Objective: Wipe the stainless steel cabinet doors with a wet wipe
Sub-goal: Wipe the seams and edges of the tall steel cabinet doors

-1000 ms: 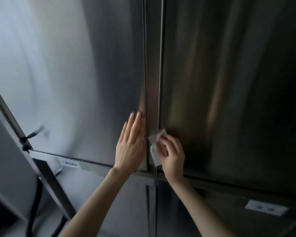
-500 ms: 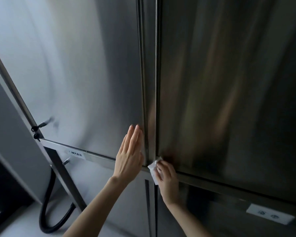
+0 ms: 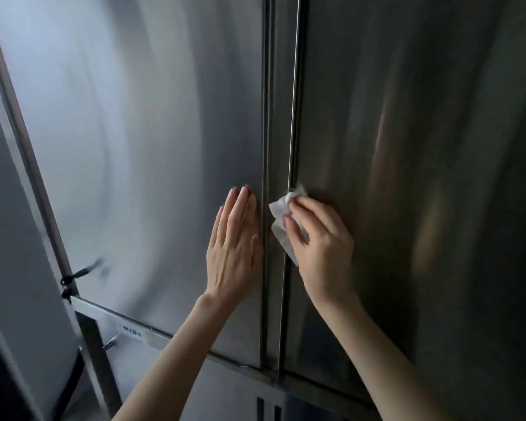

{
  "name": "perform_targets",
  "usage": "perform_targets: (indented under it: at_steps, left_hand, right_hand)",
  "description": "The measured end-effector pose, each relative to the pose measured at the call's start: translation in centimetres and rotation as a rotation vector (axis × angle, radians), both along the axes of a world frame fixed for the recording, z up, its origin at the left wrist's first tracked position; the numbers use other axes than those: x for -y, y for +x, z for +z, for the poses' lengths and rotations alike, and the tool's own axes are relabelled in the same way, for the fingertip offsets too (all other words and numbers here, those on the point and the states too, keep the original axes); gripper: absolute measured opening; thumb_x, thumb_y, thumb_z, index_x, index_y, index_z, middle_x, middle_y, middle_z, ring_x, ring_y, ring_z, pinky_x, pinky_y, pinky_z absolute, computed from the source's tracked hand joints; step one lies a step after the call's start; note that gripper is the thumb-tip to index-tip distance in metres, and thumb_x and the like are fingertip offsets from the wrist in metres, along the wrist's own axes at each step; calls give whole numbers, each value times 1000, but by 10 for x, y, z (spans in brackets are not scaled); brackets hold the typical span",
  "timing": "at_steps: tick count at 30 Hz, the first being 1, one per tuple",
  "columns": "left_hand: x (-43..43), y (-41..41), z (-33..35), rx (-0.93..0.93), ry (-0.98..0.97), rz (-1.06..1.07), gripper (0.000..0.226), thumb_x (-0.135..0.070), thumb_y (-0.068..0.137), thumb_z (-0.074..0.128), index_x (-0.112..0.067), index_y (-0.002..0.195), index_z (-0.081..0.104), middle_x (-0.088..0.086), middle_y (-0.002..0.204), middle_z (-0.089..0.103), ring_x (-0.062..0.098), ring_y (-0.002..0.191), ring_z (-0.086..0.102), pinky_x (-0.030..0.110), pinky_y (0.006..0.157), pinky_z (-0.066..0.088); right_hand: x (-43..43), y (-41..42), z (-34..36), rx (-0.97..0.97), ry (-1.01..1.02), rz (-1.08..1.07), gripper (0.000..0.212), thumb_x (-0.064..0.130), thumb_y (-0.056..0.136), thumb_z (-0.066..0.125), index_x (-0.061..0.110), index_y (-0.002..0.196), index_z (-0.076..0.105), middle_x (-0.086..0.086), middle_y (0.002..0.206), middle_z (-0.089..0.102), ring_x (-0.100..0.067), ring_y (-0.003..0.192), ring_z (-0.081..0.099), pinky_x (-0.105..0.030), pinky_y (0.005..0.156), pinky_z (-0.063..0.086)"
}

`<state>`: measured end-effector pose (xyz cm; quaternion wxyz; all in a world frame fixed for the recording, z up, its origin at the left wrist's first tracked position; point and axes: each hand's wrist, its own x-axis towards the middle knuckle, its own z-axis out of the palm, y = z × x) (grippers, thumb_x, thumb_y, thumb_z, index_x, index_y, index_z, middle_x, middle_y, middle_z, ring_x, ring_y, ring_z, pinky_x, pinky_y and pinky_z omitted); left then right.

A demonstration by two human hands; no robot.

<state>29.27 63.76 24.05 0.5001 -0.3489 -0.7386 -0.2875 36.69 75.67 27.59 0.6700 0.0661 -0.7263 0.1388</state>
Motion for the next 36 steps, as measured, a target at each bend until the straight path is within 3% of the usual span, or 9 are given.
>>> perform_targets:
  at_steps: [3,8,12,18,22,26,29,32,36]
  left_hand:
    - [2,-6,4,-56,-13,-10,51,-15,98,39,1,146,33,15,154,31,30,146,24,53,112,34]
    - [11,-14,16,-133,-44,-69,50,-13,95,41,-1,143,37,13,151,36,28,144,28,52,112,32]
    - [15,-21,43,-182,-38,-85,47,-12,95,40,-3,141,40,12,149,38,27,143,28,50,114,30]
    - [7,-20,87,-225,15,-121,49,-12,93,39,2,140,41,11,149,34,26,142,27,43,118,23]
    - [-1,-21,109,-286,17,-126,51,-14,91,40,1,140,39,12,147,35,28,141,29,41,120,19]
    - [-9,-25,135,-322,50,-145,53,-12,89,43,-1,140,40,14,147,42,27,140,32,39,121,19]
    - [-12,-29,146,-332,75,-168,54,-12,89,43,-3,142,38,9,147,38,24,141,32,37,121,18]
    - [-12,-32,146,-343,81,-176,55,-13,89,44,-3,143,38,8,148,37,23,142,31,37,121,19]
    - [-13,-36,144,-354,73,-170,55,-15,91,43,-3,144,37,9,150,36,22,143,29,36,122,18]
  right_hand:
    - [12,6,-26,67,102,-91,35,8,79,73,1,112,67,-16,123,61,-28,110,61,-37,93,51]
    - [6,-8,32,-57,129,-89,32,0,80,73,-3,111,66,-16,119,63,-29,102,64,-32,96,47]
    - [-3,-16,97,-183,186,-134,21,3,82,72,-1,103,71,-14,111,68,-27,89,65,-30,90,48]
    - [-2,-15,85,-186,242,-245,14,8,83,67,3,94,74,-14,102,70,-31,87,64,-37,85,48]
    - [-4,-18,134,-225,238,-203,16,3,78,74,2,94,74,-14,101,70,-30,85,64,-38,77,54]
    - [3,-19,225,-262,211,-173,21,7,81,71,3,101,72,-11,102,71,-30,84,62,-32,76,50]
    - [7,-20,279,-266,86,-176,34,18,85,68,9,117,65,-13,100,67,-25,93,59,-13,79,35]
    - [10,-24,271,-270,6,-156,37,20,86,67,9,122,62,-13,103,65,-22,97,58,-9,80,29]
    - [11,-19,228,-256,38,-152,30,17,84,70,7,112,68,-13,97,68,-23,89,62,-22,78,46]
